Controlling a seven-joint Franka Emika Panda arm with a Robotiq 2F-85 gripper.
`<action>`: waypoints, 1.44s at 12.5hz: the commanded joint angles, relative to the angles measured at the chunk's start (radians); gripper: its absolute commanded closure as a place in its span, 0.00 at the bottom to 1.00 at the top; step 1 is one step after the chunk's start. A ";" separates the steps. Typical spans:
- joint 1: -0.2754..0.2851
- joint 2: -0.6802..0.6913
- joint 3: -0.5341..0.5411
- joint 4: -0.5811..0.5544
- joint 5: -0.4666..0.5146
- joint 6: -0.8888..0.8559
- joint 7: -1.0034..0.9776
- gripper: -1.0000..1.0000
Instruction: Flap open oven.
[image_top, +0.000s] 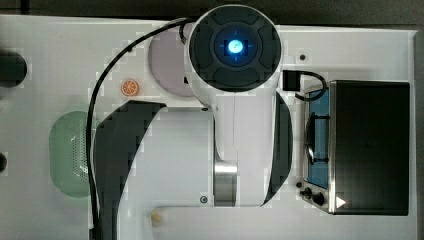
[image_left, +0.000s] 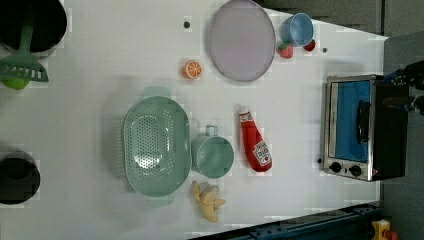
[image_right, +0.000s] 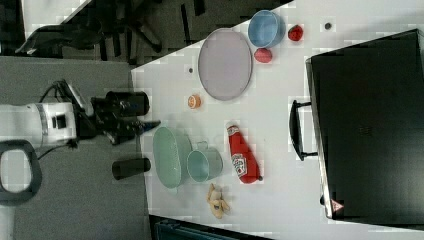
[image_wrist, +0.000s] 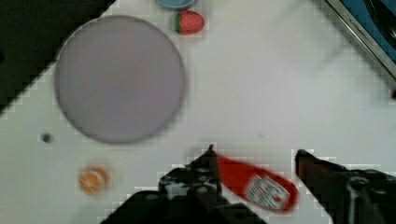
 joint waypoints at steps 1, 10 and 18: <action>-0.024 -0.400 -0.055 -0.261 0.008 -0.144 0.089 0.21; -0.024 -0.399 -0.055 -0.262 0.008 -0.144 0.089 0.43; -0.032 -0.379 -0.111 -0.326 -0.012 -0.110 -0.163 0.83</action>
